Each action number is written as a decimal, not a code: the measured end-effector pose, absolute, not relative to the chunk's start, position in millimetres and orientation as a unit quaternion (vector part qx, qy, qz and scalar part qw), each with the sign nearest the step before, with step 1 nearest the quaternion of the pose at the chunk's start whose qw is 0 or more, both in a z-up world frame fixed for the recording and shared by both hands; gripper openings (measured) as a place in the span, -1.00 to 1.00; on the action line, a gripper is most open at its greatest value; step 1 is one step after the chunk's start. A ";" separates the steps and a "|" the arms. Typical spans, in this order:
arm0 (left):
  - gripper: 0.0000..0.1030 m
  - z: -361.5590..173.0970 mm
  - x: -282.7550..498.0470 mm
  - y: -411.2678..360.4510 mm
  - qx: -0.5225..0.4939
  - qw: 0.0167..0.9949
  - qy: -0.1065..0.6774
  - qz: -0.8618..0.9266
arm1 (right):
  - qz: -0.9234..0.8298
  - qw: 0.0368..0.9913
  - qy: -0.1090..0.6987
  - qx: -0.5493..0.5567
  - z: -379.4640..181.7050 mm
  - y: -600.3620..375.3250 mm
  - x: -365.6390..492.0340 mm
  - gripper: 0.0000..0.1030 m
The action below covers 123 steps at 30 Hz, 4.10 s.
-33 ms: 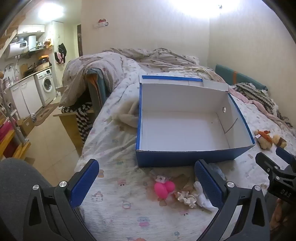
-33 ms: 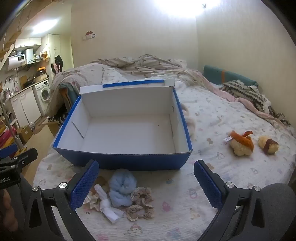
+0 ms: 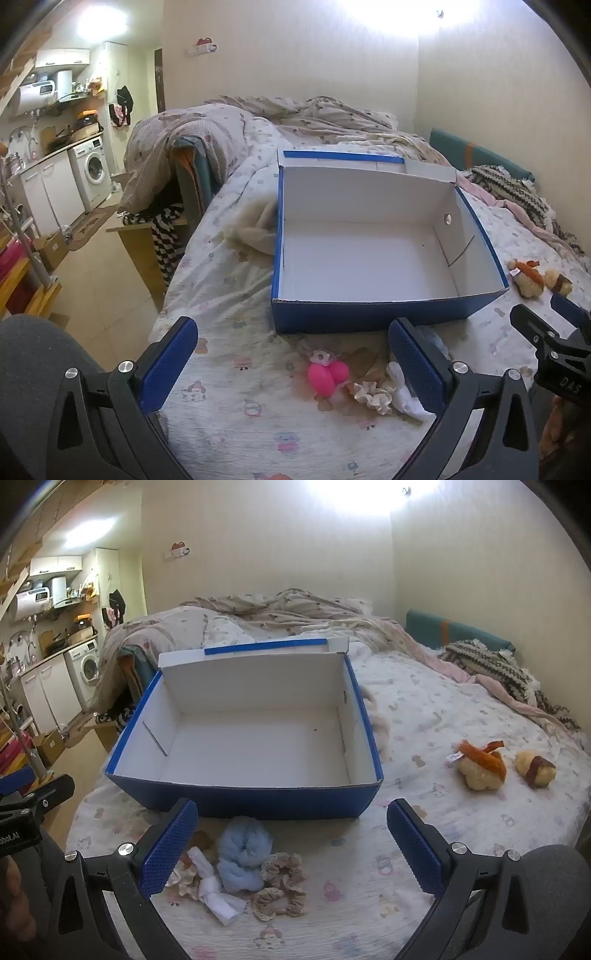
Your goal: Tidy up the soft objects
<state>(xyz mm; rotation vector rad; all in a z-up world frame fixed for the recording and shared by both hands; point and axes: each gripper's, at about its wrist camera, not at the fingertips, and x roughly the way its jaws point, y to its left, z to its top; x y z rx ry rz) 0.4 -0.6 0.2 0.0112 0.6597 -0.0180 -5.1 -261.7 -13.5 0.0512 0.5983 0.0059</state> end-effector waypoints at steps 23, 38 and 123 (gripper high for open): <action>1.00 -4.7 -0.7 1.7 0.003 0.948 0.319 0.001 | -0.003 0.956 0.292 0.040 -13.2 -267.9 -5.7 1.00; 1.00 -3.9 -2.6 4.0 -0.001 0.948 0.317 0.002 | -0.002 0.956 0.290 0.041 -12.1 -268.6 -5.5 1.00; 1.00 -6.2 4.9 6.3 0.017 0.939 0.344 0.019 | -0.009 0.947 0.312 0.073 -7.9 -283.7 4.6 1.00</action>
